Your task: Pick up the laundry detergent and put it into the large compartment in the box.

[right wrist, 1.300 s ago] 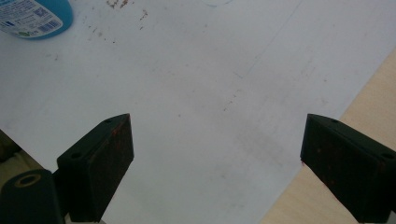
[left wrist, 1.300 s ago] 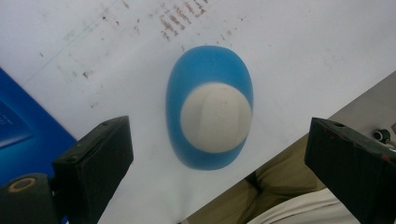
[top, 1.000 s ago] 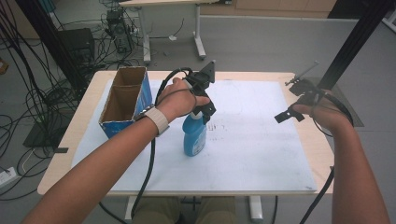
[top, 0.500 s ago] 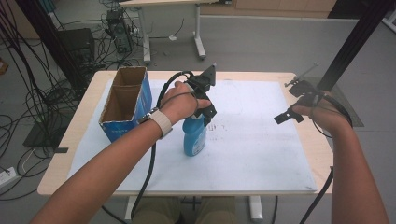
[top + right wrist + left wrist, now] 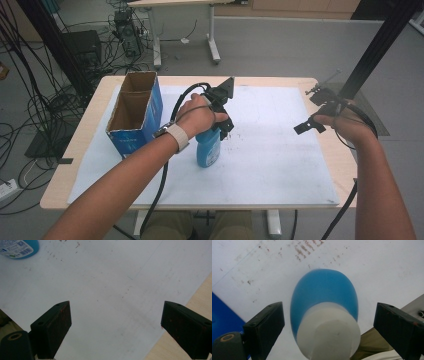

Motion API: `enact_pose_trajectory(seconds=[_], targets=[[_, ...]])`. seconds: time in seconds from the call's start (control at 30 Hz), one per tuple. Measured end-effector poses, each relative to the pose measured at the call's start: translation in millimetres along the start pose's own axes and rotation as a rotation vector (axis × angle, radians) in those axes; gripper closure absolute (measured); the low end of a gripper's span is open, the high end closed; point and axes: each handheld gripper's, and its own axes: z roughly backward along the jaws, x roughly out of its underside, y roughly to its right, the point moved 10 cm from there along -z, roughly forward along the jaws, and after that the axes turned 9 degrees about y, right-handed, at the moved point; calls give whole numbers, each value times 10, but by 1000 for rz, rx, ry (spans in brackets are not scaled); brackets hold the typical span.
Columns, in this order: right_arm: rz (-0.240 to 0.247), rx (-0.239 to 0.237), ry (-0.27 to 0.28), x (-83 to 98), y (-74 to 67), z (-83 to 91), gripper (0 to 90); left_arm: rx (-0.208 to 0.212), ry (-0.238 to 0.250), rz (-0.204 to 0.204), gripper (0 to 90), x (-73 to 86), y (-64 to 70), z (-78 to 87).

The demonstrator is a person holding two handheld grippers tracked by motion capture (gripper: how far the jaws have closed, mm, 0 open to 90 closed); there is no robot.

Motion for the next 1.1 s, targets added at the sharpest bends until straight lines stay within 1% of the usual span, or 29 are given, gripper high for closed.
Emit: enact_pose_trajectory(seconds=[0.33, 0.47, 0.63, 0.7, 0.73, 1.1], targets=[[-3, -3, 0, 16, 5, -16, 94, -1, 0, 10, 115, 10, -20, -52], [-2, -3, -1, 15, 6, -24, 94, -5, 3, 20, 117, 22, -25, -71], [-1, -1, 1, 9, 3, -19, 94, -6, -2, 13, 128, 23, -27, -83], [-1, -1, 1, 9, 2, -18, 94, -7, 2, 18, 133, 25, -24, -89], [-2, -1, 2, 9, 2, -18, 93, -8, -4, 11, 133, 22, -27, -88], [1, -3, 2, 4, -8, -32, 94, -18, 3, 19, 160, 18, -19, -100]])
